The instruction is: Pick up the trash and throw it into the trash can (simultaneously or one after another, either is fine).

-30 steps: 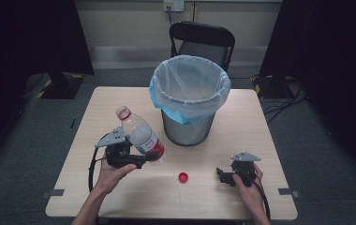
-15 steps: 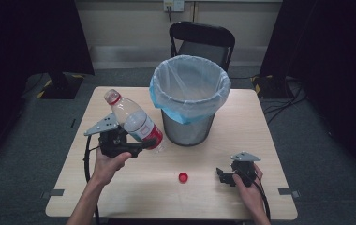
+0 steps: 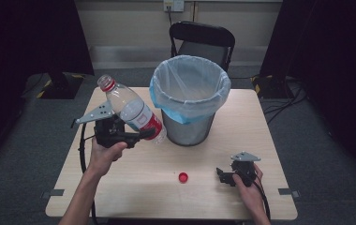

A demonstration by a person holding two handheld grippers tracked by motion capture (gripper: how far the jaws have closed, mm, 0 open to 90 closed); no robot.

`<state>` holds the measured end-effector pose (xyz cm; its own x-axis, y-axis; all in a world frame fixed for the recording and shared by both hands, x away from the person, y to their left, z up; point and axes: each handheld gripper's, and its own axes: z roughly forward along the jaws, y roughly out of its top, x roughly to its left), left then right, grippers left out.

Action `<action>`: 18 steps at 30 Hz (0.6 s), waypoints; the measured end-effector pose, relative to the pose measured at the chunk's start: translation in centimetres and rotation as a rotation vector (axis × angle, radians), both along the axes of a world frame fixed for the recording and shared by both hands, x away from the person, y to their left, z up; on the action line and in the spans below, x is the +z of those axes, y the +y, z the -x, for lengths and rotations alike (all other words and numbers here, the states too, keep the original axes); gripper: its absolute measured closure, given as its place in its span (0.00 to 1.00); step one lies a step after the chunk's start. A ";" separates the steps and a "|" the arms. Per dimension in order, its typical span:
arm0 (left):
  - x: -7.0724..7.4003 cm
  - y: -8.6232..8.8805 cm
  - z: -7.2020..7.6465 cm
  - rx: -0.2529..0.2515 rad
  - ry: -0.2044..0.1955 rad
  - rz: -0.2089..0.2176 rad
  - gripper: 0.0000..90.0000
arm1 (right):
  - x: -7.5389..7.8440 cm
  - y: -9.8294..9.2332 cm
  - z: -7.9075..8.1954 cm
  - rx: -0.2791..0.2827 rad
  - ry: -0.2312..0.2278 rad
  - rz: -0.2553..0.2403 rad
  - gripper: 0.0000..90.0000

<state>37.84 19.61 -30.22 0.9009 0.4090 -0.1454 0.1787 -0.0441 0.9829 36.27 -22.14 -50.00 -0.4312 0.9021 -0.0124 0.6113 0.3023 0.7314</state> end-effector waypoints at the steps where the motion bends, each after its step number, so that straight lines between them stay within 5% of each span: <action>1: 0.3 0.0 -0.1 -0.003 0.000 0.006 0.33 | 0.0 0.0 0.0 0.000 0.000 0.000 0.12; 18: 4.7 -0.6 -1.8 -0.018 -0.076 0.072 0.33 | 0.0 0.0 0.0 -0.002 0.000 0.000 0.12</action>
